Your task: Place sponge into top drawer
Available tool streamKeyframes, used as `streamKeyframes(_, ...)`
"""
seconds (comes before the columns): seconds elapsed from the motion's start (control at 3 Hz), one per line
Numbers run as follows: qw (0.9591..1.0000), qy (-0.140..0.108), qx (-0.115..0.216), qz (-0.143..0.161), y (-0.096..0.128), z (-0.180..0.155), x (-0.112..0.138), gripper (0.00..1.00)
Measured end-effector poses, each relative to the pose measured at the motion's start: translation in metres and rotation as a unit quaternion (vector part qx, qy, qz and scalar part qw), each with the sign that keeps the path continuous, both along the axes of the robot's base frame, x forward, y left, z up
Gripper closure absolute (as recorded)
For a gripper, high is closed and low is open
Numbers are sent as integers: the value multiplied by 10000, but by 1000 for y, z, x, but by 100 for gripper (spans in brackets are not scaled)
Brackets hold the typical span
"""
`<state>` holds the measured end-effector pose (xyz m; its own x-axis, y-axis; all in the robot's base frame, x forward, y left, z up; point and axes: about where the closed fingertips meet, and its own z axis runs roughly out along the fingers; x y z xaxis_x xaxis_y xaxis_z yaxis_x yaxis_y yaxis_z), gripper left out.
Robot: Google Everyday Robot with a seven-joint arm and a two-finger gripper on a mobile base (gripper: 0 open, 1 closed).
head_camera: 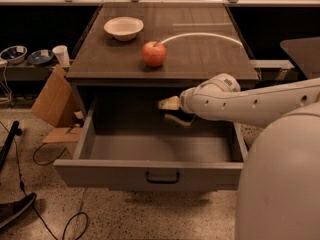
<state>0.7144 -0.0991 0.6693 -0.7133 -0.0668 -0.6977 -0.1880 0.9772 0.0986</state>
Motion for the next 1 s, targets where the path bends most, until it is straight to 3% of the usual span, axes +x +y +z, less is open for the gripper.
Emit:
streamKeyframes(0.67, 9997, 19, -148, 208, -5, -4, -14, 0)
streamKeyframes(1.0, 9984, 29, -356, 443, -36, -2, -36, 0)
